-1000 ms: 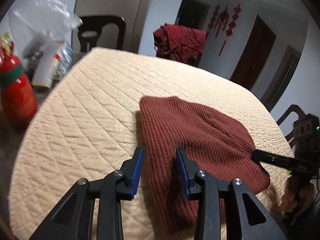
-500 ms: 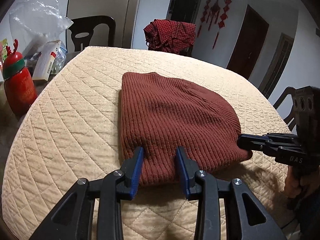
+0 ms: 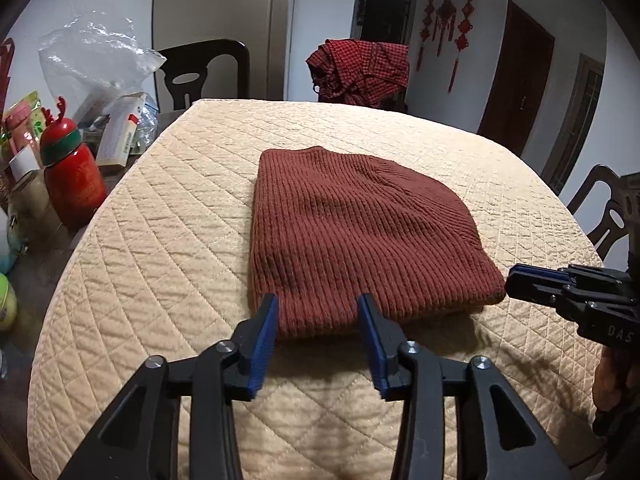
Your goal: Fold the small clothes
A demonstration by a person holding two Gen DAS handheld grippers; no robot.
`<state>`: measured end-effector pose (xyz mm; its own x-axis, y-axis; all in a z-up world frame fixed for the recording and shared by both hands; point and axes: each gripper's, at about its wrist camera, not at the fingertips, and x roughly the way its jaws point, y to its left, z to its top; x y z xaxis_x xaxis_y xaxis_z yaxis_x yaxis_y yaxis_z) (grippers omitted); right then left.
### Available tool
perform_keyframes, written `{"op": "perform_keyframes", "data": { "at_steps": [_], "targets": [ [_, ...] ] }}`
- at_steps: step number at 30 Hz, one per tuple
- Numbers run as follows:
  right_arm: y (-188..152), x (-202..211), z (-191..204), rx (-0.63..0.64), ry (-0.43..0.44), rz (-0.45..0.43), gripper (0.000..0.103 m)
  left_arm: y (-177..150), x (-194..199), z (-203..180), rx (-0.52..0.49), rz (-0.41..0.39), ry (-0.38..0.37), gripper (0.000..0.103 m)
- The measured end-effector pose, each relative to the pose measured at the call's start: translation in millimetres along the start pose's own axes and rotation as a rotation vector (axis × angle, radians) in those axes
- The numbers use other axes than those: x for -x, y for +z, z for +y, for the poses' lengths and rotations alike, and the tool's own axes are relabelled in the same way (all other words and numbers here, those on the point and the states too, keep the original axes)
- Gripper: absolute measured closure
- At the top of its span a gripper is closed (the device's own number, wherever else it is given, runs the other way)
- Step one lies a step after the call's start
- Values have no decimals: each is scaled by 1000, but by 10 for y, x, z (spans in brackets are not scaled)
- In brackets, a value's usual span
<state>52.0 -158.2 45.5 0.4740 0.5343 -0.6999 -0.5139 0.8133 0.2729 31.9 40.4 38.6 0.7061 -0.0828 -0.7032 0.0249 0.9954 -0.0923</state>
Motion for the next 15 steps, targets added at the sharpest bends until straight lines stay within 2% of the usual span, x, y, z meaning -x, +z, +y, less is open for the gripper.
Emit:
{"op": "perform_keyframes", "data": {
  "at_steps": [7, 8, 9, 10, 11, 15],
  "targets": [
    [-114, -15, 73, 31, -60, 17, 84, -95, 49, -20, -7, 8, 38, 49],
    [-123, -19, 74, 34, -67, 20, 79, -110, 51, -12, -5, 10, 43, 47],
    [-135, -27, 72, 36, -76, 23, 68, -126, 48, 3, -2, 13, 48, 46],
    [-150, -31, 71, 35, -84, 25, 63, -142, 40, 16, 1, 16, 54, 44],
    [-160, -39, 70, 35, -90, 27, 60, -161, 26, 32, 2, 21, 64, 44],
    [-226, -113, 93, 61, -152, 58, 60, -217, -45, 75, 6, 57, 90, 43]
  ]
}}
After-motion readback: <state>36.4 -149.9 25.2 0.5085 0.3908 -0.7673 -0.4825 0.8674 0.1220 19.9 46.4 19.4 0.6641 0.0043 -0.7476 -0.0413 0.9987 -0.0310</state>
